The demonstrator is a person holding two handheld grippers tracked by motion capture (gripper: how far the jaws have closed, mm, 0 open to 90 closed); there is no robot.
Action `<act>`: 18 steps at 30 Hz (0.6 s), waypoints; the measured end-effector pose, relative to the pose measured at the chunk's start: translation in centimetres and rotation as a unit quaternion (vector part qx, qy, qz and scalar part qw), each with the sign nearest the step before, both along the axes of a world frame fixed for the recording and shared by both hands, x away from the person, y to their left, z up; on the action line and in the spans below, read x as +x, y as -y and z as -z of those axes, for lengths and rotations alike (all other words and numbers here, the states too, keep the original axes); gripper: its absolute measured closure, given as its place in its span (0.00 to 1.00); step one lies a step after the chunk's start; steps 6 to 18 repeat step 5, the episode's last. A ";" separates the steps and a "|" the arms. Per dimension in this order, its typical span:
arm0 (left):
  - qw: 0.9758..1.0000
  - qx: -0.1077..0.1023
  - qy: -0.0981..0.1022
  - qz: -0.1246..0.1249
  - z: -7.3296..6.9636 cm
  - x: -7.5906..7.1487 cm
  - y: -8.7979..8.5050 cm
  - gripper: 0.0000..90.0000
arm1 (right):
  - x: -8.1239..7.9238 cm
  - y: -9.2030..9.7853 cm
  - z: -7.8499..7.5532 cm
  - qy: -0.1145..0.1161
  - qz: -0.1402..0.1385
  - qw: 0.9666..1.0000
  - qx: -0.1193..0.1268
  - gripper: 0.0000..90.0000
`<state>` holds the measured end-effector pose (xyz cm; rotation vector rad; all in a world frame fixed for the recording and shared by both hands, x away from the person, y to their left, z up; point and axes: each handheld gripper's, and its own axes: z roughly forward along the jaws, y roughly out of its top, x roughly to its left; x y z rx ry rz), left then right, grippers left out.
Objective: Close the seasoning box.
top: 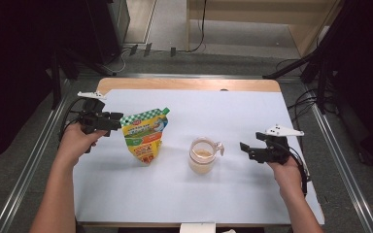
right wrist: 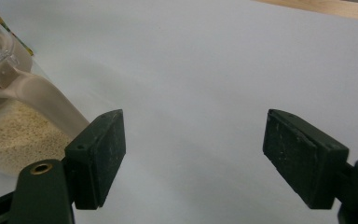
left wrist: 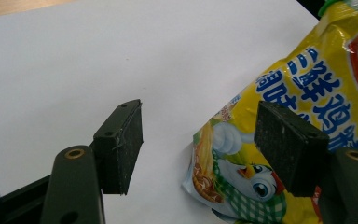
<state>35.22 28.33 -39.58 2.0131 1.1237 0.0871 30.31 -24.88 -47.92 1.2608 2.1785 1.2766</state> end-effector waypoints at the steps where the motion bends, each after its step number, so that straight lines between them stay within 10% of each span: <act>1: 1.000 -0.003 -0.008 -0.010 0.0 0.1 0.0 0.37 | 0.0 0.0 0.0 0.000 0.000 1.000 0.000 0.24; 18: 1.000 -0.011 -0.011 -0.010 0.2 0.3 -0.2 0.32 | 0.1 0.0 0.1 -0.002 0.000 1.000 -0.002 0.24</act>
